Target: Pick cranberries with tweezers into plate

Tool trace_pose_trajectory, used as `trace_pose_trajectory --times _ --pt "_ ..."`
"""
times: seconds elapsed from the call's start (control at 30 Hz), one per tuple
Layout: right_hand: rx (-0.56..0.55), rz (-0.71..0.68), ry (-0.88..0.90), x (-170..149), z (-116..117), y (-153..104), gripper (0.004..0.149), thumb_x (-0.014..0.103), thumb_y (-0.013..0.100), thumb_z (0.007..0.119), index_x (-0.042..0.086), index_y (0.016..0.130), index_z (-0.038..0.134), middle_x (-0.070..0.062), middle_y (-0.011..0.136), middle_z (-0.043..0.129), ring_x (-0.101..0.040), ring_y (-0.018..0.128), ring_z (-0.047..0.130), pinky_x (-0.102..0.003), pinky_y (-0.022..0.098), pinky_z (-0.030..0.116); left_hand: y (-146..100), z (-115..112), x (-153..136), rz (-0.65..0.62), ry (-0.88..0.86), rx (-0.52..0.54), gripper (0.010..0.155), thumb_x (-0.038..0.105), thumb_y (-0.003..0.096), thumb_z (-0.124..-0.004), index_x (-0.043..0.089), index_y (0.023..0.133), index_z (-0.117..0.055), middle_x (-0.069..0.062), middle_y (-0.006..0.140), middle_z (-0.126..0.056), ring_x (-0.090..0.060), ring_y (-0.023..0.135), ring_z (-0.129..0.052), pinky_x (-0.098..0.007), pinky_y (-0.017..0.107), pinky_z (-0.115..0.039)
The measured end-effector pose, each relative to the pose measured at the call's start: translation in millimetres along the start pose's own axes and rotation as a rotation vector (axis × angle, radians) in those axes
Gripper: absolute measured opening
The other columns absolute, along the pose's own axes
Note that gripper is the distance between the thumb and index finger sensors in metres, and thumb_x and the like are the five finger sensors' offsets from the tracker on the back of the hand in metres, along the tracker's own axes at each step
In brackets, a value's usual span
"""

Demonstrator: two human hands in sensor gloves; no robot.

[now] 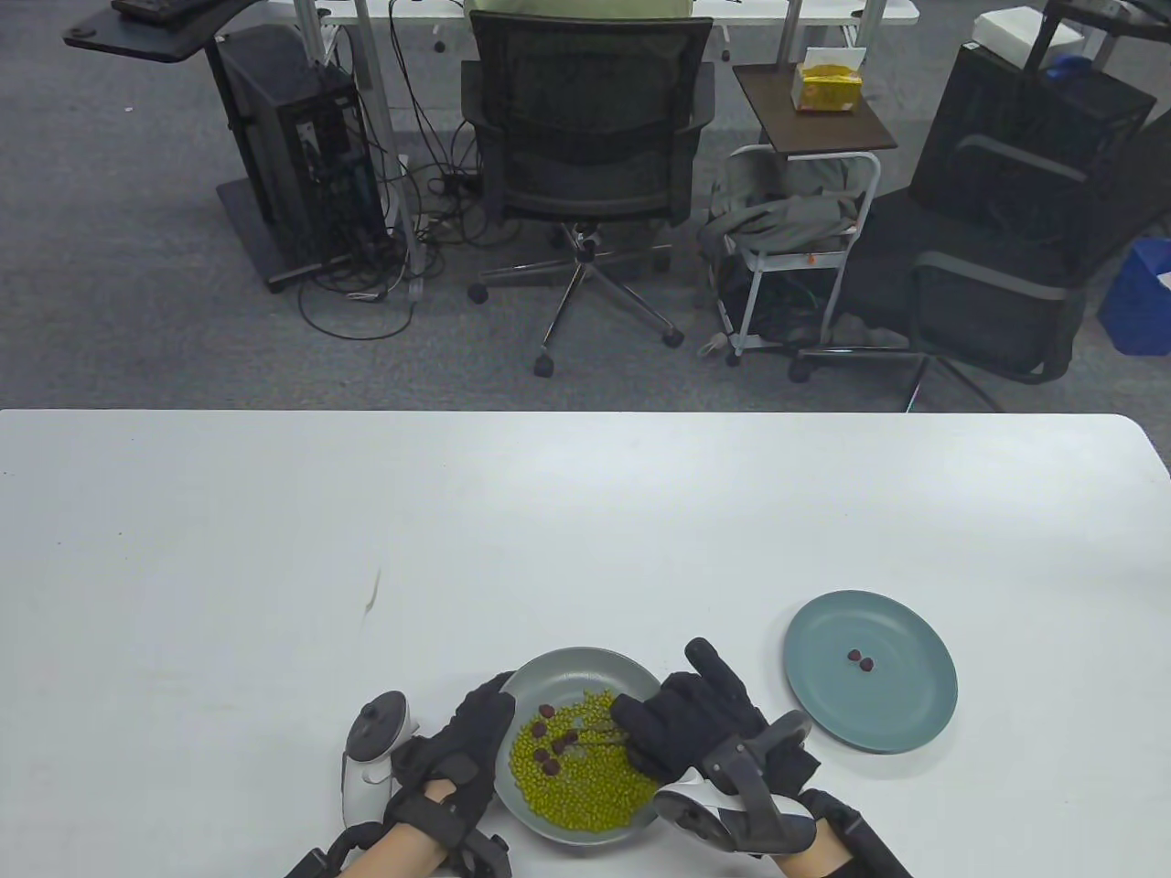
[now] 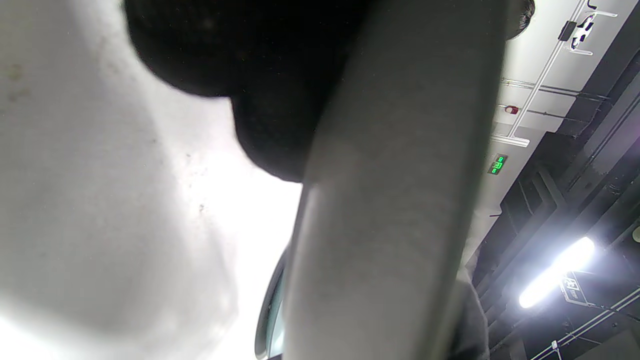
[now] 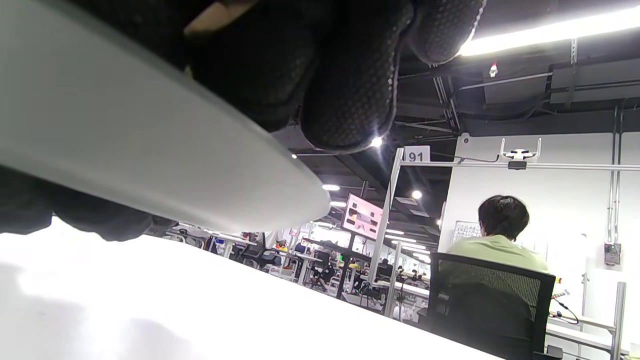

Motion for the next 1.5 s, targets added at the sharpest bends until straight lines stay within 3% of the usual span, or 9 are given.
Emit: trace_pose_trajectory --times 0.53,0.7,1.17,1.3,1.5 --pt "-0.026 0.041 0.085 -7 -6 -1 0.045 0.052 0.034 0.077 0.037 0.075 0.083 0.018 0.055 0.089 -0.009 0.065 0.090 -0.047 0.077 0.048 0 -1 0 -0.004 -0.002 -0.002 0.060 0.052 0.0543 -0.059 0.024 0.104 -0.040 -0.001 0.093 -0.072 -0.020 0.042 -0.108 -0.033 0.026 -0.091" --pt "-0.040 0.102 0.116 -24 -12 -2 0.045 0.053 0.034 0.077 0.036 0.075 0.083 0.018 0.054 0.089 -0.009 0.065 0.090 -0.047 0.077 0.049 0 0 0 -0.006 -0.004 0.002 0.060 0.052 0.0543 -0.059 0.024 0.104 -0.040 -0.001 0.093 -0.072 -0.020 0.042 -0.108 -0.033 0.026 -0.091" --pt "-0.087 0.384 0.104 -115 -33 -24 0.045 0.052 0.034 0.077 0.036 0.075 0.084 0.018 0.054 0.089 -0.010 0.064 0.090 -0.048 0.077 0.049 -3 4 6 -0.054 -0.015 0.023 0.060 0.052 0.0543 -0.059 0.024 0.104 -0.040 -0.001 0.092 -0.073 -0.020 0.042 -0.108 -0.033 0.026 -0.091" --pt "-0.103 0.518 0.099 -153 -37 -38 0.045 0.052 0.034 0.077 0.035 0.075 0.084 0.017 0.054 0.090 -0.010 0.064 0.090 -0.048 0.077 0.048 -3 5 6 -0.058 -0.015 0.026 0.060 0.052 0.0542 -0.059 0.024 0.104 -0.040 -0.001 0.092 -0.073 -0.020 0.042 -0.108 -0.033 0.026 -0.091" --pt "-0.046 0.763 0.088 -215 -26 -68 0.045 0.052 0.034 0.078 0.035 0.075 0.084 0.017 0.054 0.090 -0.010 0.063 0.090 -0.048 0.077 0.049 -3 6 6 -0.055 -0.015 0.029 0.060 0.052 0.0543 -0.059 0.024 0.104 -0.040 -0.001 0.092 -0.073 -0.020 0.042 -0.108 -0.033 0.026 -0.091"
Point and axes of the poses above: the tracker on the back of each hand, its own x axis roughly to the thumb side, its own y axis roughly from the wrist to the fingertips, z = x × y, the point moved 3 cm from there along y, roughly from the wrist to the fingertips
